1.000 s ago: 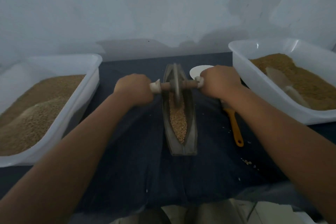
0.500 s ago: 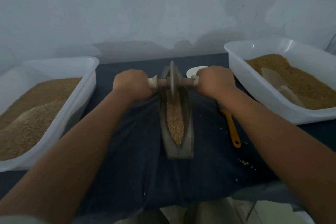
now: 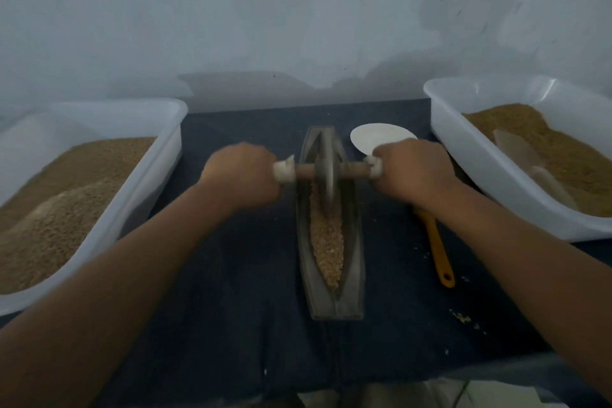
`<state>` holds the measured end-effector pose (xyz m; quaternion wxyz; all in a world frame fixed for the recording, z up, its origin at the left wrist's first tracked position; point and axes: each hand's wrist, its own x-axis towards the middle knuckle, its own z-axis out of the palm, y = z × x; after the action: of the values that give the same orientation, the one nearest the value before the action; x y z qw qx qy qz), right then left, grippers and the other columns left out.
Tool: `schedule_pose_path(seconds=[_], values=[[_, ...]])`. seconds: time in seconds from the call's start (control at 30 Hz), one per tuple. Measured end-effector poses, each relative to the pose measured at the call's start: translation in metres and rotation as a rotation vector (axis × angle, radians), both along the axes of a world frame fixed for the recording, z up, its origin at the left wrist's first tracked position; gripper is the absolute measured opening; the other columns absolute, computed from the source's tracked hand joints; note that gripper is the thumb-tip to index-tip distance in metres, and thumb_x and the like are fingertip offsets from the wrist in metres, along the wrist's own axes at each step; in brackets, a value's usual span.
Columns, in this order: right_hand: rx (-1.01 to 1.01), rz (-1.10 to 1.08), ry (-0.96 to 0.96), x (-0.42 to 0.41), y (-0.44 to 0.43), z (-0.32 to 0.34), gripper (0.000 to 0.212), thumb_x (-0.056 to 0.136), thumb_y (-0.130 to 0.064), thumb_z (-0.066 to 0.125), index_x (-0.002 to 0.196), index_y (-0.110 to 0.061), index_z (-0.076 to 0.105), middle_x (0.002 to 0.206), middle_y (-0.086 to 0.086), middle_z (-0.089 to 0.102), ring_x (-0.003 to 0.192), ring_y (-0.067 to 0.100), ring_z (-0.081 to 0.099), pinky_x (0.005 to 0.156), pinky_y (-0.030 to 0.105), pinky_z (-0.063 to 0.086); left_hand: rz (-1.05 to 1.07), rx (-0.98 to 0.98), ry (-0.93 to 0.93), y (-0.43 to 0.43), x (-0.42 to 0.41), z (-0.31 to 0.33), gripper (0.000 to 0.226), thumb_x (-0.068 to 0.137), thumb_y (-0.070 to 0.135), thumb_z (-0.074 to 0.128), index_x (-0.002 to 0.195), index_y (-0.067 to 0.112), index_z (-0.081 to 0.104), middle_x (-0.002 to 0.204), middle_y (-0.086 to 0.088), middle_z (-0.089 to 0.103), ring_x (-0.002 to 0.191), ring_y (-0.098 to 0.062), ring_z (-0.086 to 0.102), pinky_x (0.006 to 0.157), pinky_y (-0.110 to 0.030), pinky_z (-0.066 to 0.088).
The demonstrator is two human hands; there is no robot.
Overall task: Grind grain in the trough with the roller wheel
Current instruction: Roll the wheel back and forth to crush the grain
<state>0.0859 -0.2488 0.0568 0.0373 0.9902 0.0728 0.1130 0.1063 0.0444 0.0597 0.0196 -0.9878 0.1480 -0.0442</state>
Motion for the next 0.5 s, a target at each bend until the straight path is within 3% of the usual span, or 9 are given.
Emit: schedule_pose_path(seconds=[0.1, 0.17, 0.27, 0.37, 0.43, 0.5], values=[[0.070, -0.057, -0.126, 0.029, 0.006, -0.001, 0.034, 0.094, -0.040, 0.056, 0.066, -0.021, 0.054, 0.061, -0.006, 0.051, 0.055, 0.015, 0.046, 0.057, 0.031, 0.042, 0.042, -0.011, -0.034, -0.012, 0.037, 0.013, 0.034, 0.080, 0.050, 0.063, 0.065, 0.021, 0.052, 0.073, 0.003, 0.057, 0.071, -0.027, 0.058, 0.066, -0.035, 0.050], [0.074, -0.042, -0.123, 0.028, 0.006, -0.001, 0.032, 0.094, -0.039, 0.057, 0.069, -0.019, 0.057, 0.062, -0.004, 0.053, 0.057, 0.017, 0.050, 0.060, 0.032, 0.049, 0.038, -0.034, -0.012, -0.012, 0.035, 0.014, 0.033, 0.081, 0.049, 0.062, 0.066, 0.021, 0.053, 0.073, 0.003, 0.059, 0.070, -0.027, 0.058, 0.066, -0.035, 0.049], [0.024, 0.008, -0.029, 0.006, -0.003, -0.006, 0.037, 0.091, -0.053, 0.045, 0.073, -0.024, 0.062, 0.068, -0.005, 0.059, 0.060, 0.016, 0.054, 0.061, 0.037, 0.051, -0.001, -0.033, 0.022, 0.000, -0.003, 0.000, 0.023, 0.081, 0.045, 0.060, 0.068, 0.026, 0.056, 0.071, 0.007, 0.059, 0.066, -0.021, 0.058, 0.063, -0.033, 0.047], [-0.018, 0.127, 0.005, -0.034, -0.016, -0.015, 0.035, 0.070, -0.065, 0.036, 0.063, -0.035, 0.053, 0.054, -0.014, 0.051, 0.048, 0.002, 0.048, 0.049, 0.030, 0.047, -0.058, -0.010, -0.015, 0.021, -0.054, -0.013, 0.020, 0.071, 0.049, 0.057, 0.066, 0.030, 0.053, 0.062, 0.012, 0.054, 0.057, -0.012, 0.053, 0.050, -0.027, 0.036], [0.000, 0.200, -0.048, -0.051, -0.022, -0.018, 0.029, 0.064, -0.066, 0.040, 0.056, -0.040, 0.046, 0.045, -0.017, 0.042, 0.039, -0.003, 0.039, 0.039, 0.022, 0.034, -0.090, -0.021, -0.029, 0.028, -0.067, -0.015, 0.025, 0.070, 0.054, 0.054, 0.062, 0.031, 0.049, 0.055, 0.013, 0.050, 0.051, -0.006, 0.047, 0.046, -0.024, 0.027], [0.004, 0.184, -0.059, -0.045, -0.021, -0.019, 0.032, 0.068, -0.066, 0.041, 0.056, -0.037, 0.049, 0.046, -0.016, 0.045, 0.041, -0.002, 0.042, 0.041, 0.023, 0.035, -0.095, -0.015, -0.007, 0.025, -0.057, -0.014, 0.027, 0.071, 0.054, 0.053, 0.061, 0.029, 0.050, 0.057, 0.012, 0.051, 0.052, -0.008, 0.049, 0.047, -0.024, 0.029]])
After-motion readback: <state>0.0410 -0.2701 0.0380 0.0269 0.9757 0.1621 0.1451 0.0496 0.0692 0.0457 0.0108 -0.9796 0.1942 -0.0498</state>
